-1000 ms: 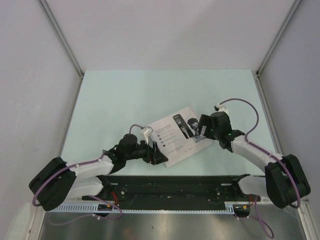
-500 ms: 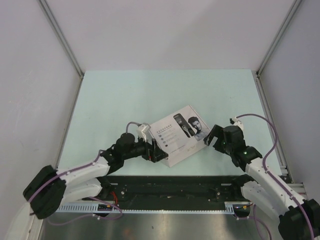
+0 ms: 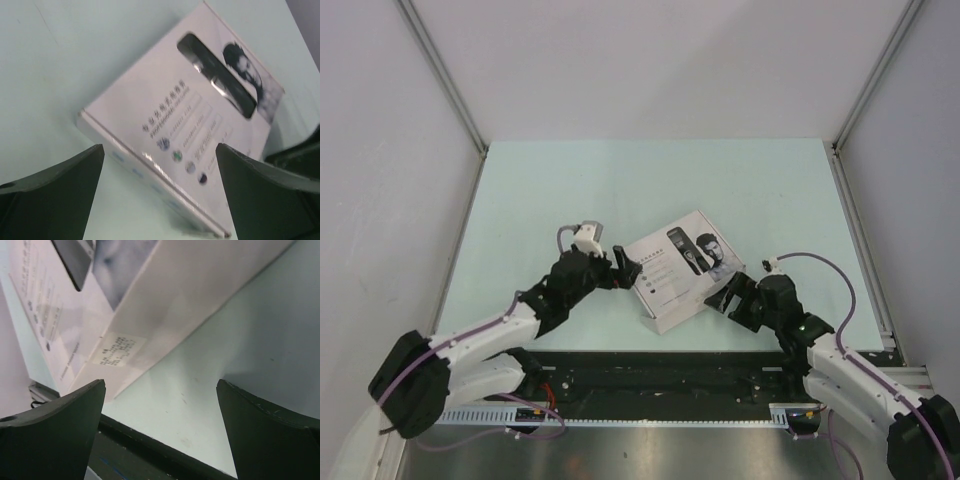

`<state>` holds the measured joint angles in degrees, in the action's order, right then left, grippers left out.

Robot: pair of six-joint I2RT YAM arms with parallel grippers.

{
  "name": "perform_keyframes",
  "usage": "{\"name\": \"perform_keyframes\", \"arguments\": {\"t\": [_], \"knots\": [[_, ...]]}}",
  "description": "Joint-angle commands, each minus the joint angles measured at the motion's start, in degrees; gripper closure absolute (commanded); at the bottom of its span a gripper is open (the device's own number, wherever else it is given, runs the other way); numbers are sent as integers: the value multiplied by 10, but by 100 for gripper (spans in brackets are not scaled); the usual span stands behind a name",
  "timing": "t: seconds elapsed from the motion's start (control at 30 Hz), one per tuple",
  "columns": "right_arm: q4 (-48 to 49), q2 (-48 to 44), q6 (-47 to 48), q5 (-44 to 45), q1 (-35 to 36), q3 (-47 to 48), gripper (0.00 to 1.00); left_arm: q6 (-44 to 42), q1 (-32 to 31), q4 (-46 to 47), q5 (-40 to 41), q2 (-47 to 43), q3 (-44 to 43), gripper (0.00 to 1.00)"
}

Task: Sort the hair-cutting tools
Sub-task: Close the storage box at the center of the board.

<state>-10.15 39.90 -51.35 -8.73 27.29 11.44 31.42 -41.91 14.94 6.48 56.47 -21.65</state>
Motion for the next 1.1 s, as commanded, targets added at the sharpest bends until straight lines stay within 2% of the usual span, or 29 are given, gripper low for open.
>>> {"name": "perform_keyframes", "arguments": {"t": [0.0, 0.17, 0.27, 0.4, 0.47, 0.67, 0.83, 1.07], "knots": [[124, 15, -52, 13, 34, -20, 0, -35, 64, 8, -23, 93, -109, 0], [181, 8, -72, 49, 44, -60, 0, -104, 98, 8, -70, 203, -214, 0], [195, 26, -76, 64, 44, -67, 0, -111, 127, 8, -92, 262, -249, 0], [260, 95, -95, 68, 44, -79, 0, -139, 129, 8, -88, 322, -298, 0], [290, 124, -101, 75, 44, -80, 0, -146, 140, 8, -114, 360, -326, 0], [350, 204, -78, 67, 13, -59, 0, -117, 173, 8, -191, 407, -336, 0], [398, 286, -46, 16, -21, -33, 0, -110, 176, 8, -195, 408, -324, 0], [440, 426, 48, -38, -59, 67, 0, -104, 193, 9, -227, 443, -344, 0]]}}
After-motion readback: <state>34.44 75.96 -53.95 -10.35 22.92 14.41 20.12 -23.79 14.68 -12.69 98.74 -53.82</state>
